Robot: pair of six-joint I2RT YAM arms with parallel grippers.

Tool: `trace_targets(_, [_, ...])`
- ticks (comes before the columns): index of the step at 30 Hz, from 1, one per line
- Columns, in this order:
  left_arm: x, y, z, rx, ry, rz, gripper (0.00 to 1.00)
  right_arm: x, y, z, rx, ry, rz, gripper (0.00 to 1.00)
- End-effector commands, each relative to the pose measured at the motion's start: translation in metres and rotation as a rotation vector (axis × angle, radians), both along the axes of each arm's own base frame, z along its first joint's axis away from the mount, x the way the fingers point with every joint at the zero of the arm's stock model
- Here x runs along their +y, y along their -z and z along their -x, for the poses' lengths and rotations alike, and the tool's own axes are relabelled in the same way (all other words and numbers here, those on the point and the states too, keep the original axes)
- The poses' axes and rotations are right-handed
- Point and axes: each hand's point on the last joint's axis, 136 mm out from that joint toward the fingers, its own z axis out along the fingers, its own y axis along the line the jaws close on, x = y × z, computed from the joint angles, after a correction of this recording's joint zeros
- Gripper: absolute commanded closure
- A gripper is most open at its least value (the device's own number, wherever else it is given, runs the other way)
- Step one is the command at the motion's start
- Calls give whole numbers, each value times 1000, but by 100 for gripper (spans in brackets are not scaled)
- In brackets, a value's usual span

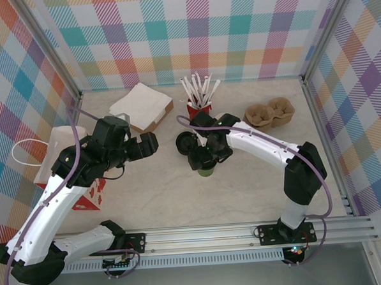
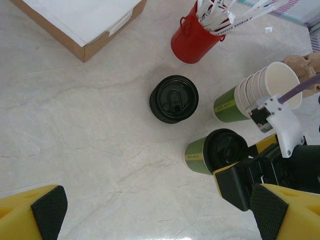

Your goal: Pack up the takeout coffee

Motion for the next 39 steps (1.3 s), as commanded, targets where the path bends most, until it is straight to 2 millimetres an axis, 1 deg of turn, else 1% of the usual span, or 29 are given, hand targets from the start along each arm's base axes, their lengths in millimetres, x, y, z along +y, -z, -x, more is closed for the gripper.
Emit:
trace_targets(1, [4,1,-1,-4,0,-17,3,2,0,-1,2,-24,27,0])
trace_targets(5, [4,2,-2,-3,-2,-19,3,4,5,-3,11,-32,37,0])
trace_targets(13, [3,3,-3,-1,1,-21,3,3,20,-8,20,-42,90,0])
trace_targets(20, [2,5,-3,4,3,-19,3,7,33,-12,26,-48,104,0])
trace_targets(25, [4,7,-1,7,-3,-17,3,4,40,-12,27,-47,121,5])
trace_targets(30, [5,9,0,9,-6,-16,2,0,36,-12,2,-37,113,11])
trace_targets(34, [5,10,-1,9,-8,-16,2,-7,26,-7,-6,-27,114,14])
trace_targets(37, [4,10,-1,9,-6,-13,2,-16,16,2,-8,-16,110,14])
trace_targets(39, [4,10,-1,7,-5,-12,2,-26,10,11,-4,-8,112,14])
